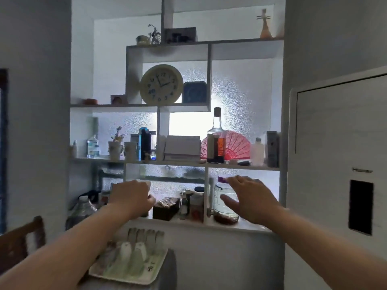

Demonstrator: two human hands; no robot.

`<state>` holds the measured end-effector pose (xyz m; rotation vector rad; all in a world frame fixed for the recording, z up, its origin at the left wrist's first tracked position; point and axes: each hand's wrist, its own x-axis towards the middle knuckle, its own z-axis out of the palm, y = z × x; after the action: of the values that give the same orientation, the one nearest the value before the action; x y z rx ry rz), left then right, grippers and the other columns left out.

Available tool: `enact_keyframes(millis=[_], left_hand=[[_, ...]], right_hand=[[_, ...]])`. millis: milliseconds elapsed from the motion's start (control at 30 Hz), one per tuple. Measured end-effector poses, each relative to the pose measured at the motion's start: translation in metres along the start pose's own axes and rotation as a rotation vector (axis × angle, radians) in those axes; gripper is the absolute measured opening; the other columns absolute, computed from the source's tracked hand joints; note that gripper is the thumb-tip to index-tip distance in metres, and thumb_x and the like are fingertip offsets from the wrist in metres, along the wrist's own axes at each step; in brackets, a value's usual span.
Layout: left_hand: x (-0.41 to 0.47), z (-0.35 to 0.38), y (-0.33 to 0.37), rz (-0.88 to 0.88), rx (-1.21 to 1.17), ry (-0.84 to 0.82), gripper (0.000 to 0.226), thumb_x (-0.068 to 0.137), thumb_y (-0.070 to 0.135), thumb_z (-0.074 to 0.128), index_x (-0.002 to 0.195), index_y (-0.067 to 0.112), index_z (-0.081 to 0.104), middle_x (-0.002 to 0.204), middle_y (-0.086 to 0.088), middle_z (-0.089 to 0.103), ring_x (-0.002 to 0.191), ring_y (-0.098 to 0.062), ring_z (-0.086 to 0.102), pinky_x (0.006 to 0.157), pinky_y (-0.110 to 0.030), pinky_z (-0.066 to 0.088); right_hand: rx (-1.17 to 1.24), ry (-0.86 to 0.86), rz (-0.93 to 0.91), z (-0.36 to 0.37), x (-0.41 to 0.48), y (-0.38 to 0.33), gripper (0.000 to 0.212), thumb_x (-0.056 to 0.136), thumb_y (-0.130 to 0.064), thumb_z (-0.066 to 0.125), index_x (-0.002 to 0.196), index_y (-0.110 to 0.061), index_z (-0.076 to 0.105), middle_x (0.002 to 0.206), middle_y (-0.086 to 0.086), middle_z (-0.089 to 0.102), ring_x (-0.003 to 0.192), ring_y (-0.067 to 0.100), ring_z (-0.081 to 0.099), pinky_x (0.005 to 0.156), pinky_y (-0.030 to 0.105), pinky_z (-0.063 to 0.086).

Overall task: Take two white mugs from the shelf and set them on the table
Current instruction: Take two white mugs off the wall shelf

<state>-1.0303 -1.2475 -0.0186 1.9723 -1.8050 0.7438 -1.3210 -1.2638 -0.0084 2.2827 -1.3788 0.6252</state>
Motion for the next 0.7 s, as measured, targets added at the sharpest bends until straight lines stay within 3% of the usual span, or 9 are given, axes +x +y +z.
enact_keyframes(millis=[300,467,567,700], left_hand=[[0.091,0.072,-0.048,-0.135,0.095,0.039,0.024,0.084,0.032,0.047,0.098,0.019,0.060,0.093,0.000,0.067,0.080,-0.017,0.061,0.064,-0.028,0.041],[0.146,0.103,-0.077,-0.190,0.154,0.051,0.020,0.085,0.034,0.047,0.092,0.018,0.056,0.094,-0.002,0.062,0.082,-0.019,0.055,0.068,-0.030,0.041],[0.177,0.117,-0.091,-0.248,0.115,0.038,0.018,0.083,0.036,0.048,0.087,0.020,0.055,0.092,0.001,0.061,0.081,-0.018,0.056,0.072,-0.032,0.047],[0.211,0.140,-0.106,-0.322,0.129,0.005,0.028,0.082,0.039,0.048,0.099,0.021,0.060,0.102,0.001,0.065,0.091,-0.020,0.059,0.081,-0.035,0.050]], right_hand=[[0.056,0.026,-0.176,0.095,0.133,0.011,0.055,0.091,-0.057,0.042,0.137,-0.026,0.043,0.140,-0.004,0.052,0.127,0.019,0.048,0.103,0.036,0.037],[0.072,0.052,-0.259,0.136,0.216,0.006,0.067,0.085,-0.065,0.026,0.137,-0.026,0.042,0.138,-0.003,0.053,0.125,0.019,0.049,0.101,0.036,0.039],[0.113,0.053,-0.309,0.162,0.262,0.001,0.056,0.091,-0.057,0.039,0.138,-0.026,0.040,0.139,-0.004,0.052,0.127,0.018,0.048,0.104,0.037,0.036],[0.189,0.067,-0.377,0.197,0.320,-0.014,0.054,0.091,-0.054,0.043,0.138,-0.027,0.041,0.141,-0.005,0.051,0.129,0.017,0.046,0.105,0.036,0.035]])
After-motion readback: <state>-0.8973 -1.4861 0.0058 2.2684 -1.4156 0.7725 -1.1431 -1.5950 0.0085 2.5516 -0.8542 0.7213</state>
